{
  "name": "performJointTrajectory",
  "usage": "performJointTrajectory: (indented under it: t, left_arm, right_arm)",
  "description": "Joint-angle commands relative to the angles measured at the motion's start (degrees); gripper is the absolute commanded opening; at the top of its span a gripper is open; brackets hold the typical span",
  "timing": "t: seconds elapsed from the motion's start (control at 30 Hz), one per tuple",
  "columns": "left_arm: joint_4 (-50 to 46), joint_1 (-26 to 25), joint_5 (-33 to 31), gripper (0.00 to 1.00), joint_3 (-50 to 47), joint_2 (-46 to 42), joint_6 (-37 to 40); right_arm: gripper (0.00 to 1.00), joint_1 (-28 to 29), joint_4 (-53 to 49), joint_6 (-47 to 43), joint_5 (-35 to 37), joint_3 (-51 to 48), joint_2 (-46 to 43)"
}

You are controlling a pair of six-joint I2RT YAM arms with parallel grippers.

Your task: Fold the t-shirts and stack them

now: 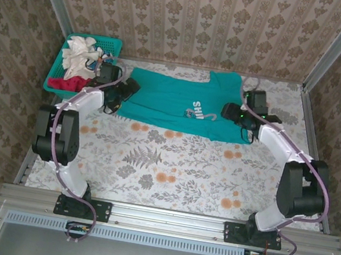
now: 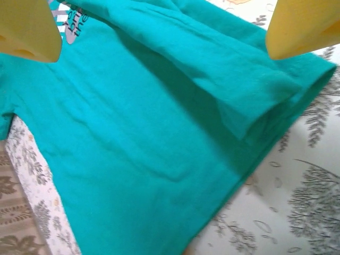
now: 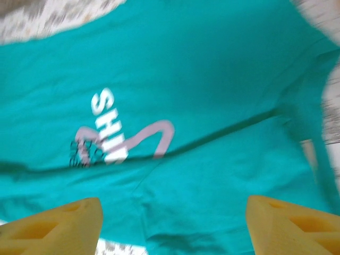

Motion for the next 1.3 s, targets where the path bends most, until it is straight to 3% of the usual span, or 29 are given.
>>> performJointTrajectory:
  t: [0.0, 0.17, 0.5, 0.67, 0.73, 1.0, 1.27]
  left_arm:
    - [1.8, -0.7, 0.5, 1.0, -2.3, 0.6, -2.0]
    - [-0.1, -1.2, -0.8, 1.0, -1.3, 2.5, -2.9]
    - [0.7, -1.2, 0.2, 0.99, -1.4, 4.2, -4.7]
    - [0.7, -1.2, 0.0, 0.98, -1.9, 3.4, -4.5]
    - [0.7, -1.2, 0.0, 0.98, -2.0, 3.2, -4.5]
    - [2.0, -0.8, -0.3, 0.96, -1.5, 3.7, -5.2]
    - [1.6, -0.4, -1.0, 0.81, 1.3, 6.3, -6.0]
  right_arm:
    - [0.7, 5.3, -3.4, -2.8, 1.4, -2.0, 0.8]
    - [0.61, 10.3, -5.6, -3.0, 2.8, -2.6, 3.6]
    - [0.42, 11.0, -8.0, -1.2, 5.5, -0.3, 10.9]
    - [0.08, 10.9, -8.3, -1.6, 8.1, 1.8, 11.8]
    - [0.0, 10.8, -8.1, -2.1, 8.9, 2.8, 11.5]
    - [0.0, 9.1, -6.2, -3.7, 11.0, 7.6, 12.7]
    - [0.0, 6.7, -5.4, -5.0, 10.6, 12.7, 14.7]
